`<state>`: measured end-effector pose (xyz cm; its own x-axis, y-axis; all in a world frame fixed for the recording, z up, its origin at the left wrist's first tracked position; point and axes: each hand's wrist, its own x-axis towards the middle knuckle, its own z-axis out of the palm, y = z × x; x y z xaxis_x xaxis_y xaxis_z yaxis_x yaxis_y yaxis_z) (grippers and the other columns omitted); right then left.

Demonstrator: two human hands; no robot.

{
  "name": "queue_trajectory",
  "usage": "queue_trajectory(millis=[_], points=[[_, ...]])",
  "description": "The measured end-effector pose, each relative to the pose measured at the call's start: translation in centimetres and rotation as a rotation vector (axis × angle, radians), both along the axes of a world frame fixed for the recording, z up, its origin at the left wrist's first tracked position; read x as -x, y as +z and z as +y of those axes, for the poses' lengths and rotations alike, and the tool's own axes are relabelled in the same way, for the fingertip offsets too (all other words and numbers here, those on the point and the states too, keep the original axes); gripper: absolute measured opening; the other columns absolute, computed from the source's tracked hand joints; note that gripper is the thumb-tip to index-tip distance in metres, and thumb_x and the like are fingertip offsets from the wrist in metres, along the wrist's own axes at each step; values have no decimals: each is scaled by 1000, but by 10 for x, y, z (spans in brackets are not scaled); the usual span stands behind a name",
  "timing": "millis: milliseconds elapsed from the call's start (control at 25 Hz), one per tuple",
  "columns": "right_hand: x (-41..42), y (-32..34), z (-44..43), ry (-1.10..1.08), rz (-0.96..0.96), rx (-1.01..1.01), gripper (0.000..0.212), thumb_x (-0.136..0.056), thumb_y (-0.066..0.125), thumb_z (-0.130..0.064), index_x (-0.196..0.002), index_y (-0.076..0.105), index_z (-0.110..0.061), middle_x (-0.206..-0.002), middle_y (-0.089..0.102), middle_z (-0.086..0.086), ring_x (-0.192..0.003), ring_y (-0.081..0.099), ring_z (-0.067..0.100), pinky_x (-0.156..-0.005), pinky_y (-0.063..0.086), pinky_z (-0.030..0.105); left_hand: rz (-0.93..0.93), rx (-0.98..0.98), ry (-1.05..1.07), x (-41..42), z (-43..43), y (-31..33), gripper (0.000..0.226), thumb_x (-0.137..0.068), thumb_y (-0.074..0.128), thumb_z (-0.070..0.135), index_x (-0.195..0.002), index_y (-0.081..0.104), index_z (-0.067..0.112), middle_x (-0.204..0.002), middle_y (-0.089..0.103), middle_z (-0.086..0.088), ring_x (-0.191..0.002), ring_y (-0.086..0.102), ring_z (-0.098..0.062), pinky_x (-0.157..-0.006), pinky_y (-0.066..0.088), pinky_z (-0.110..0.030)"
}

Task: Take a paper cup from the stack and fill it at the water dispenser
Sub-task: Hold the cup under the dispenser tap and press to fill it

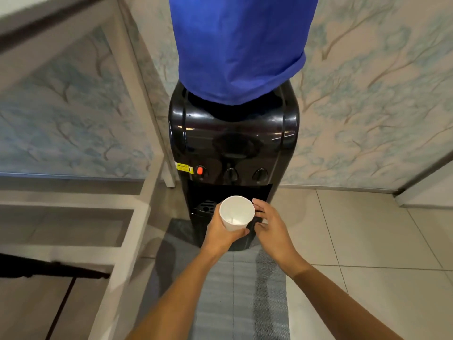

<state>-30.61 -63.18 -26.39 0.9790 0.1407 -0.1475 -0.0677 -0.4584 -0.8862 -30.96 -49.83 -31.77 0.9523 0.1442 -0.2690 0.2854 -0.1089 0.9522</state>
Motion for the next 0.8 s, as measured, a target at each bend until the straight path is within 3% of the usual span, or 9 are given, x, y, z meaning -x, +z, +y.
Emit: queue_trajectory(millis=[160, 360, 520, 680, 800], points=[[-14, -15, 2, 130, -119, 218, 46, -91, 49, -3, -134, 41, -17, -134, 46, 3, -123, 43, 16, -104, 39, 31, 20, 15, 43, -16, 7, -39, 81, -55, 87, 16, -121, 44, 35, -111, 55, 15, -111, 52, -13, -93, 50, -40], [-43, -17, 21, 270, -430, 736, 53, -95, 45, -23, -144, 26, -17, -138, 43, 7, -125, 38, 24, -101, 37, 37, 33, 15, 83, -44, 10, -78, 81, -59, 86, 19, -125, 42, 33, -108, 55, 15, -108, 51, -12, -82, 45, -25], [-62, -24, 35, 245, -500, 878, 56, -96, 42, -28, -146, 19, -16, -142, 39, 10, -129, 35, 26, -105, 34, 38, 39, 5, 87, -73, 12, -92, 82, -63, 83, 21, -131, 38, 29, -110, 53, 9, -105, 50, -12, -67, 37, -13], [-70, -34, 38, 245, -512, 999, 60, -95, 43, -29, -146, 15, -13, -140, 40, 12, -127, 38, 27, -105, 34, 38, -22, 12, 91, -95, 14, -93, 75, -62, 83, 25, -123, 40, 30, -107, 57, 11, -104, 54, -10, -73, 43, -15], [-69, -35, 40, 221, -558, 1077, 63, -89, 56, -24, -143, 27, -10, -131, 51, 13, -117, 50, 28, -97, 43, 40, -42, 5, 115, -107, 17, -93, 63, -63, 83, 19, -110, 43, 31, -100, 60, 11, -101, 59, -13, -79, 49, -23]])
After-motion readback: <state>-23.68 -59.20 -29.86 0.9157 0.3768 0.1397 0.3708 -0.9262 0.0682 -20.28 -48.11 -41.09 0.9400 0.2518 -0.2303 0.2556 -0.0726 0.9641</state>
